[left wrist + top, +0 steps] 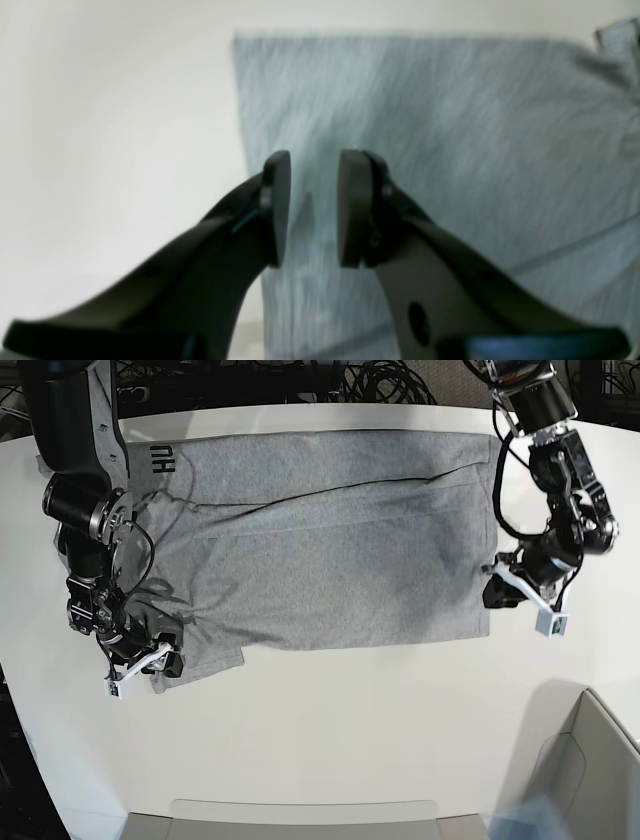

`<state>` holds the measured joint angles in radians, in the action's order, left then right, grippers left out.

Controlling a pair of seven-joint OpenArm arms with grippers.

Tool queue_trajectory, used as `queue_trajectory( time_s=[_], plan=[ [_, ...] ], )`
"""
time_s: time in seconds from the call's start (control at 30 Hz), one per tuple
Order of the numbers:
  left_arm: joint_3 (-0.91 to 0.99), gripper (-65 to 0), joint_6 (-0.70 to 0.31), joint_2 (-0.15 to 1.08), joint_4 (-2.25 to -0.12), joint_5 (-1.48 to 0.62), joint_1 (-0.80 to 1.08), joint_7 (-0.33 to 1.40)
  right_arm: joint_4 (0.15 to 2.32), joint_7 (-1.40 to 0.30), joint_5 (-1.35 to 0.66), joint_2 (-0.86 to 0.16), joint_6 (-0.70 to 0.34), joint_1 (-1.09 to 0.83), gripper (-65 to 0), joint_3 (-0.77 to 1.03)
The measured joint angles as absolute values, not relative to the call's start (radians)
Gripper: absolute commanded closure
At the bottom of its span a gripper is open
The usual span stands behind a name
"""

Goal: Fold the T-shirt properly
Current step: 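Grasp the hem corners with both grippers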

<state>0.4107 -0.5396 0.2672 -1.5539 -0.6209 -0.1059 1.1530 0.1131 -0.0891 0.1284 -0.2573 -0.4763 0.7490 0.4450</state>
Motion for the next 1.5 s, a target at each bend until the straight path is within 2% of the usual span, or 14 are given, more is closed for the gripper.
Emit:
queue_trajectory(
  time_s=[0.2,0.4,0.53,0.73,0.97,1.03,1.2,1.27,1.5],
  plan=[
    [0.384,-18.5,-0.541,0.325,-1.242,-0.612,-0.291,1.143,0.113,-0.089,0.130,-0.259,-0.480,0.748,-32.0,0.445],
    [0.273,-22.7,-0.543,0.394,-0.978,-0.620,-0.385,0.982,0.113,-0.089,0.129,-0.260,-0.481,0.746,-32.0,0.444],
    [0.220,-22.7,-0.676,0.403,-0.832,-0.619,-0.418,0.950,0.113,-0.089,0.127,-0.266,-0.487,0.745,-32.0,0.444],
    [0.215,-22.8,-0.698,0.405,-0.691,-0.637,-0.460,0.831,0.113,-0.089,0.127,-0.268,-0.492,0.745,-32.0,0.444],
    [0.086,-22.4,-0.701,0.416,-0.671,-0.655,-0.468,0.756,0.113,-0.089,0.127,-0.267,-0.492,0.743,-31.2,0.443],
    [0.057,-19.1,-0.701,0.413,-0.671,-0.656,-0.469,0.749,0.113,-0.089,0.127,-0.266,-0.491,0.745,-26.4,0.442],
    [0.041,0.0,-0.699,0.410,-0.670,-0.656,-0.468,0.750,0.112,-0.101,0.134,-0.267,-0.490,0.745,-5.4,0.442],
    [0.041,0.0,-0.681,0.410,-0.670,-0.661,-0.468,0.755,0.115,-0.113,0.134,-0.269,-0.488,0.750,0.0,0.442],
    [0.041,0.0,-0.670,0.410,-0.677,-0.665,-0.466,0.760,0.202,-0.176,0.168,-0.264,-0.490,0.739,0.0,0.440]
  ],
)
